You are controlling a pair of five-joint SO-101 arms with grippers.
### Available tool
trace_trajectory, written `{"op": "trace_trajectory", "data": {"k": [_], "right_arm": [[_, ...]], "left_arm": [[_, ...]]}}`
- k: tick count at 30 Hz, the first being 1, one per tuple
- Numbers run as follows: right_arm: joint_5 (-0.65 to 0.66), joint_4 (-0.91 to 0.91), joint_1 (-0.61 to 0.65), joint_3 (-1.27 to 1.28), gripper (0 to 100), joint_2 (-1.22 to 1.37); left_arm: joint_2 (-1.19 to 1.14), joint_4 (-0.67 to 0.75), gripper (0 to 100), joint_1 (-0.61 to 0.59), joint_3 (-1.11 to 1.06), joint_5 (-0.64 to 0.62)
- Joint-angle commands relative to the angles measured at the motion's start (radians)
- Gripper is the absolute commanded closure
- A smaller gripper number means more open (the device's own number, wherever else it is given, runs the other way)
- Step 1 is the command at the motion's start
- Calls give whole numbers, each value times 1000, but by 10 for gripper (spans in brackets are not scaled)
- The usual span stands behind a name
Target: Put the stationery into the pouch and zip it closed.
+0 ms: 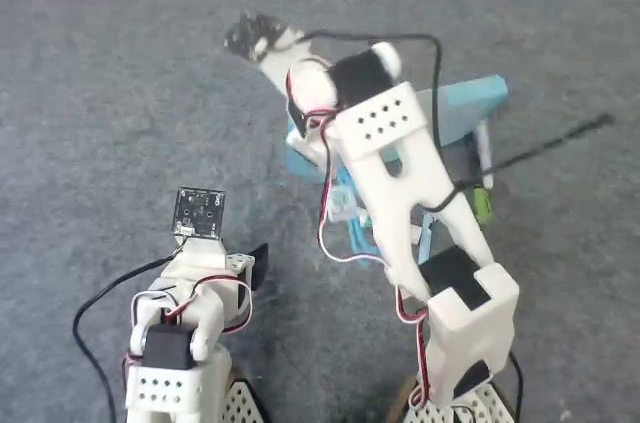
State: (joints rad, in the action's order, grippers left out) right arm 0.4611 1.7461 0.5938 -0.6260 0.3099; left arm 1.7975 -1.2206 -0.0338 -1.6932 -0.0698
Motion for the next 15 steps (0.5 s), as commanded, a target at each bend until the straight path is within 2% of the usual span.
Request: {"op": "trace_trajectory", "data": {"k": [1,6,12,15], "right_arm": [[-15,-104,-2,110,992,-4],[-28,-302,-15,281,992,22],[-35,-430,-48,302,986,62],[-37,-486,-58,302,905,61]], "left_arm": [[14,-8,771,8,7,-11],[14,-8,771,8,7,-11],[14,-8,771,8,7,-11],[14,-8,771,8,7,-11]]}}
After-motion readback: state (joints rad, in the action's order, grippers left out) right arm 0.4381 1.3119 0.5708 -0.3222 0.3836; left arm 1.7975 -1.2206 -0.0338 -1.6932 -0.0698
